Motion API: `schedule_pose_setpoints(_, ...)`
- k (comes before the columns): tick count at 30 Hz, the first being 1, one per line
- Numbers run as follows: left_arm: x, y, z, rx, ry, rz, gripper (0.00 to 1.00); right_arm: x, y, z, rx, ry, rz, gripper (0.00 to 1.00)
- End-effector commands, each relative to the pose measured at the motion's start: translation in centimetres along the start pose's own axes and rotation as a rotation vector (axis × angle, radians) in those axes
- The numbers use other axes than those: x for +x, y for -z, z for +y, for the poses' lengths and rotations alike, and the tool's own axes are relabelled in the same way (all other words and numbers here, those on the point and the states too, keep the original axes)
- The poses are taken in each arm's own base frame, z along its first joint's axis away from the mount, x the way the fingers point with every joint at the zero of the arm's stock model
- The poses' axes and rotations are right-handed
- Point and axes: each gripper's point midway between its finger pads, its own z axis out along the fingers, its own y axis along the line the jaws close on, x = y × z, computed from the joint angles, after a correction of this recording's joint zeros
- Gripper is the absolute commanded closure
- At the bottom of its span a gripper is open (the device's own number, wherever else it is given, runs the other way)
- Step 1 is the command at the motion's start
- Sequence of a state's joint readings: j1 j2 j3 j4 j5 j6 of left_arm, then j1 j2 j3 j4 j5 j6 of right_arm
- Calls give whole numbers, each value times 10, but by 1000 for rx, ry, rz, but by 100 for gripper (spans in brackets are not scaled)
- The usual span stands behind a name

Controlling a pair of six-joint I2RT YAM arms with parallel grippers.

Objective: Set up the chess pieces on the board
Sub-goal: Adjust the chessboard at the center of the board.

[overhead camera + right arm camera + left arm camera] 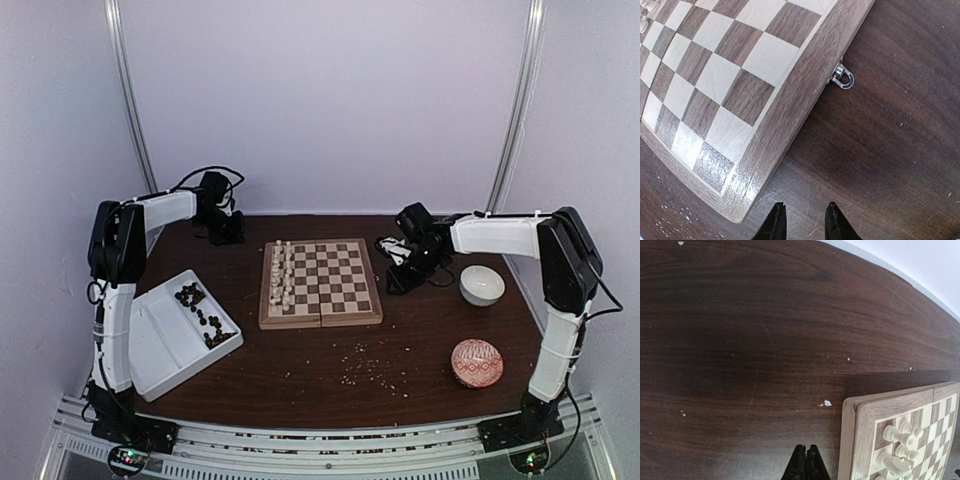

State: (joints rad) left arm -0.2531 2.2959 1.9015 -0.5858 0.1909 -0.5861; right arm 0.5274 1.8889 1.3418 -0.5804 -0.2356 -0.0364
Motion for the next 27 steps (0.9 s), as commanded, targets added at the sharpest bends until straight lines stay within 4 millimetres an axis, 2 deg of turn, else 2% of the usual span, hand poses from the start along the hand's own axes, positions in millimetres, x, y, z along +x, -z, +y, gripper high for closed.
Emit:
schedule_pose_setpoints(1,6,-15,-16,58,16,42,100,5,-6,-1,45,20,41,73)
schedule_pose_setpoints(6,19,-30,-17,61,24,82,100,13,-15,-2,76,21,82,84)
schedule_pose_setpoints(11,25,-38,-25,89,9,104,100,18,-26,4,72,38,125,90)
schedule_pose_setpoints(21,49,-49,-50,131,-98,158,100,25,-32,35,10,104,139,92)
schedule_pose_setpoints(27,66,-56,-76,207,-168,190,100,39,-35,56,-23,163,148,92)
